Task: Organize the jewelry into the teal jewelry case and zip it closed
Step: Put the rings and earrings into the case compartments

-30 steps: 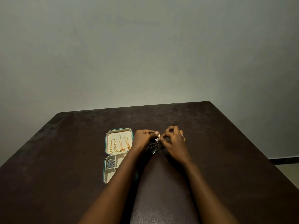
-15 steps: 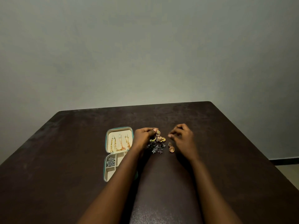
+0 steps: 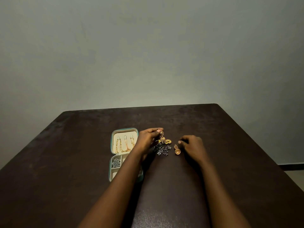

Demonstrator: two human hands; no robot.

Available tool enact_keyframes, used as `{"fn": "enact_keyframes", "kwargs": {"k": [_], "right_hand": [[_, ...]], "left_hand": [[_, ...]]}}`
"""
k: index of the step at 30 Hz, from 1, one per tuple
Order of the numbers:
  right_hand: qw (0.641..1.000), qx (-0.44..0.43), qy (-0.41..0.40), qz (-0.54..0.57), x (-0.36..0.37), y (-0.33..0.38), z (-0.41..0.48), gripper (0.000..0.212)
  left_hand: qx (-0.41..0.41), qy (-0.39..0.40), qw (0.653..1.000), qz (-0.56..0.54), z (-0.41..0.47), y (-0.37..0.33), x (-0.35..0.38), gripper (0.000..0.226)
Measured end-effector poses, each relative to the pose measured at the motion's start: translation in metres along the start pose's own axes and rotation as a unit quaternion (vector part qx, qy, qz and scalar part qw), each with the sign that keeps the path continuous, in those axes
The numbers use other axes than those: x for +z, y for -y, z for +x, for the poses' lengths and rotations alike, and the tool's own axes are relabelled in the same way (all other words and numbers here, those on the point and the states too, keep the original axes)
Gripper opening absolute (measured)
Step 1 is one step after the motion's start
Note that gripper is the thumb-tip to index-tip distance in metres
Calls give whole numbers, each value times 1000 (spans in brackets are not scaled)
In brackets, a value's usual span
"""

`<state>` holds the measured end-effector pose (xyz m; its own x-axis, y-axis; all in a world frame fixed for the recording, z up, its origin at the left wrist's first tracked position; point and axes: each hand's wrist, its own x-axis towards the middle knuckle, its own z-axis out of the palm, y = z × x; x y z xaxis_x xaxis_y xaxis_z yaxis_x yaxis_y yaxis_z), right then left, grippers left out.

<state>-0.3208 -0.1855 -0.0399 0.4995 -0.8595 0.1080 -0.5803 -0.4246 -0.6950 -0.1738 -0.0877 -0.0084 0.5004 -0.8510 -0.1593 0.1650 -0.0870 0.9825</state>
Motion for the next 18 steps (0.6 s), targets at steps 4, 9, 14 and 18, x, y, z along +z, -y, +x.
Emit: {"fn": "enact_keyframes", "kwargs": {"k": [4,9,14,18], "right_hand": [[1000,10,-17,-12,6,3,1,13],[999,10,-4,-50,8,10,1,21],[994,-10,18,-108,13,14,-1,23],[1000,-3,10,-11,9,12,1,22]], "left_hand": [[3,6,1000,6,-3,0,-1,21],[3,-10,1000,5,-3,0,-3,21],[-4,-23,1000,-4,-4,0,-5,17],[-5,-28,1000,-11,-6,-1,-5,13]]}}
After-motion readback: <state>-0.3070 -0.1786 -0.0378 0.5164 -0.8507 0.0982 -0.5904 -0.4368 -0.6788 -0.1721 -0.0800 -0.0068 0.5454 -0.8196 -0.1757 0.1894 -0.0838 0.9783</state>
